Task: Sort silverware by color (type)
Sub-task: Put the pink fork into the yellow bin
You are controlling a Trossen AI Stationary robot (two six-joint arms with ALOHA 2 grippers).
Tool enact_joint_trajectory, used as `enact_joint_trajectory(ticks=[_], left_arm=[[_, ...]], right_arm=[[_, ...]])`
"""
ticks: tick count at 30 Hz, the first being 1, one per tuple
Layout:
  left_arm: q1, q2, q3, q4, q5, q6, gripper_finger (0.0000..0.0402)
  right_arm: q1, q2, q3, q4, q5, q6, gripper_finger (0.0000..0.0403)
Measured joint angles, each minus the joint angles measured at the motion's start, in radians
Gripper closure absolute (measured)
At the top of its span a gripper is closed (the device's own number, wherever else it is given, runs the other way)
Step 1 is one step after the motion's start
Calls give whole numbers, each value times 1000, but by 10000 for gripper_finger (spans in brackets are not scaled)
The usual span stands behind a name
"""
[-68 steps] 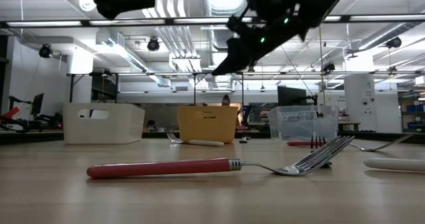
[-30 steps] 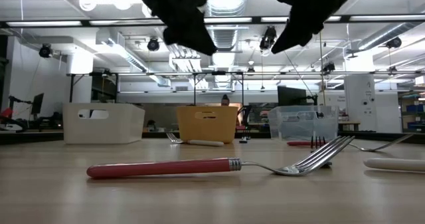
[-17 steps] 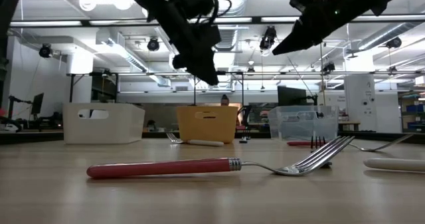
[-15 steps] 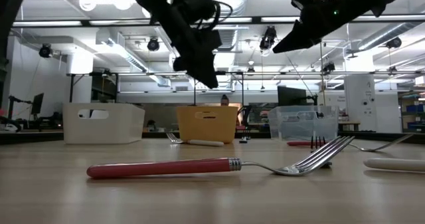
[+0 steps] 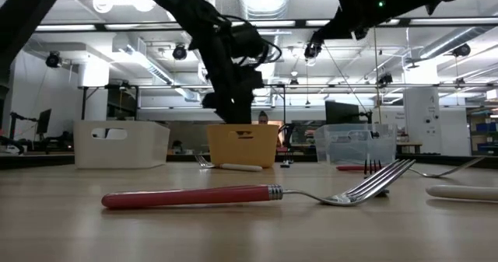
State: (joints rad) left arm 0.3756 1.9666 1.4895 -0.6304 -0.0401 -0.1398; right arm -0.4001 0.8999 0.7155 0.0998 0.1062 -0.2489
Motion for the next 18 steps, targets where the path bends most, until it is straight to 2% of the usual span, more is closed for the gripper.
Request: enact_joint_trajectory(ticks=[6,18], left_arm=[[6,63,23,3,-1,2,206],[25,88,35,8,-23,-10,210]], right_arm=[[-47,8,29,-5,0,-62,349],[-99,44,35,64,0,-92,349]])
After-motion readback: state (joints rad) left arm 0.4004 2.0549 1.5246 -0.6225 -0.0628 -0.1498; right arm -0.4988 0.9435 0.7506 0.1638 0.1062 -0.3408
